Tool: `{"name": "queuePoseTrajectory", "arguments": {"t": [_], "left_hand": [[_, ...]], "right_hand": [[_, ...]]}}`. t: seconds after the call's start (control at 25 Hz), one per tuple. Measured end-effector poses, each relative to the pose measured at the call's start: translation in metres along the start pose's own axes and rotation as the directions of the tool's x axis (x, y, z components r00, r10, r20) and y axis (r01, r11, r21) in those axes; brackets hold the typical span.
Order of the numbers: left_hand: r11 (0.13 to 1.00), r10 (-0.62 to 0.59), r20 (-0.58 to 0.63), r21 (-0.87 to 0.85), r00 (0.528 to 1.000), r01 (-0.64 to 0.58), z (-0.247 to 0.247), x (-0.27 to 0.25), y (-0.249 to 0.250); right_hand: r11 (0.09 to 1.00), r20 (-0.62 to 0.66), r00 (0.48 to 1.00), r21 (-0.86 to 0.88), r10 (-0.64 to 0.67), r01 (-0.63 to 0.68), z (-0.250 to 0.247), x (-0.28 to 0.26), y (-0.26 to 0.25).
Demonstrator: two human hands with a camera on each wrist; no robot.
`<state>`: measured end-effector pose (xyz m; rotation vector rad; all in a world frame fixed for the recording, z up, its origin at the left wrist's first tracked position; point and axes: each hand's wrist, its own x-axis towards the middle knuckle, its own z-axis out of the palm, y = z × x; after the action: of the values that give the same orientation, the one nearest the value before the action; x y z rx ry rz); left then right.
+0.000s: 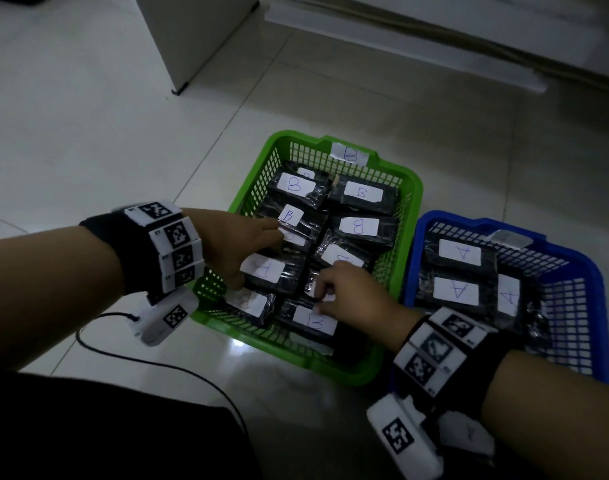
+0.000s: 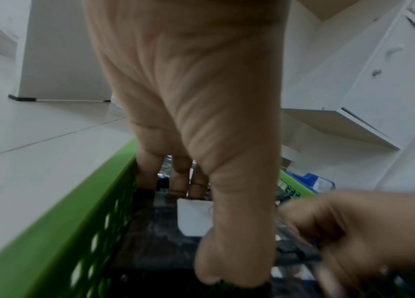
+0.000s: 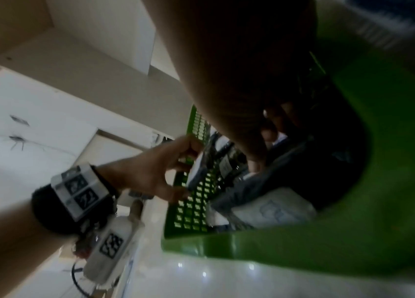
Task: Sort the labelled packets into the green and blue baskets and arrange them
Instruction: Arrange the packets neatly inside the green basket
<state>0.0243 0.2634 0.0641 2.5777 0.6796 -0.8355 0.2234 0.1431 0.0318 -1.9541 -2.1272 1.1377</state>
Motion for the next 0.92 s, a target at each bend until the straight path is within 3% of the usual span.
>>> {"name": "queuePoseTrajectory", "arguments": {"t": [0.08,0.16,0.24,0.32,0.4,0.48,0.6,0.84,0.92], "left_hand": [[1.0,-0.005,-0.002,-0.003,1.0,0.005,0.002,-0.002,0.004],[0.998,0.058,-0.119,-0.009,0.991,-0.06,0.003,-0.002,0.009],[0.992,0.12,-0.265,-0.005,0.957,-0.125,0.0,0.0,0.011],[0.995,0.08,-0.356,-0.022,0.931,-0.094,-0.005,0.0,0.007],[0.998,0.044,-0.387,-0.025,0.921,-0.058,-0.007,-0.001,0.0],[0.998,0.063,-0.305,-0.004,0.95,-0.067,-0.005,-0.002,-0.006],[0.998,0.042,-0.088,0.044,0.995,-0.038,0.003,-0.004,-0.007],[0.974,0.03,0.013,0.223,0.999,-0.032,0.003,0.0,-0.01],[0.978,0.048,-0.033,0.203,0.998,-0.04,-0.003,0.002,-0.009]], "right_hand": [[0.981,-0.1,0.992,0.181,0.082,-0.063,-0.009,0.007,-0.005],[0.914,-0.082,0.989,0.396,0.126,-0.084,-0.013,0.013,-0.013],[0.879,-0.084,0.987,0.47,0.134,-0.079,-0.01,0.019,-0.017],[0.827,-0.125,0.969,0.551,0.215,-0.112,-0.006,0.026,-0.016],[0.776,-0.088,0.967,0.615,0.241,-0.138,0.001,0.034,-0.014],[0.845,-0.065,0.978,0.517,0.2,-0.138,0.008,0.039,-0.016],[0.948,-0.218,0.968,0.315,0.124,-0.05,0.017,0.037,-0.02],[0.992,-0.266,0.964,0.12,0.005,0.028,0.017,0.04,-0.018],[0.997,-0.347,0.938,0.078,0.013,0.015,-0.001,0.038,-0.01]]}}
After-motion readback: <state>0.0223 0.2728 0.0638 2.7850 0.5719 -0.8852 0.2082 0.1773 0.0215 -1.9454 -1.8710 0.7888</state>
